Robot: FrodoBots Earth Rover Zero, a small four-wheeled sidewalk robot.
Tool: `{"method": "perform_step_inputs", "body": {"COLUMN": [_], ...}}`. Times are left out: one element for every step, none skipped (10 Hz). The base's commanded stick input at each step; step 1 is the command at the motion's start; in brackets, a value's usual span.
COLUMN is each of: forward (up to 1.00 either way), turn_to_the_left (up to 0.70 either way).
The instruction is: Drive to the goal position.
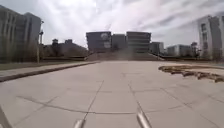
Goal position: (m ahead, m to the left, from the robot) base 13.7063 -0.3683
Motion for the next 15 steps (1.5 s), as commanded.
{"method": "perform_step_inputs", "body": {"forward": [1.00, 1.00, 1.00, 1.00, 1.00, 1.00, 1.00, 1.00, 1.00, 1.00, 1.00, 1.00, 1.00, 1.00, 1.00], "turn_to_the_left": [0.00, 0.00, 0.00, 0.00, 0.00, 0.00, 0.00, 0.00, 0.00, 0.00, 0.00, 0.00, 0.00, 0.00, 0.00]}}
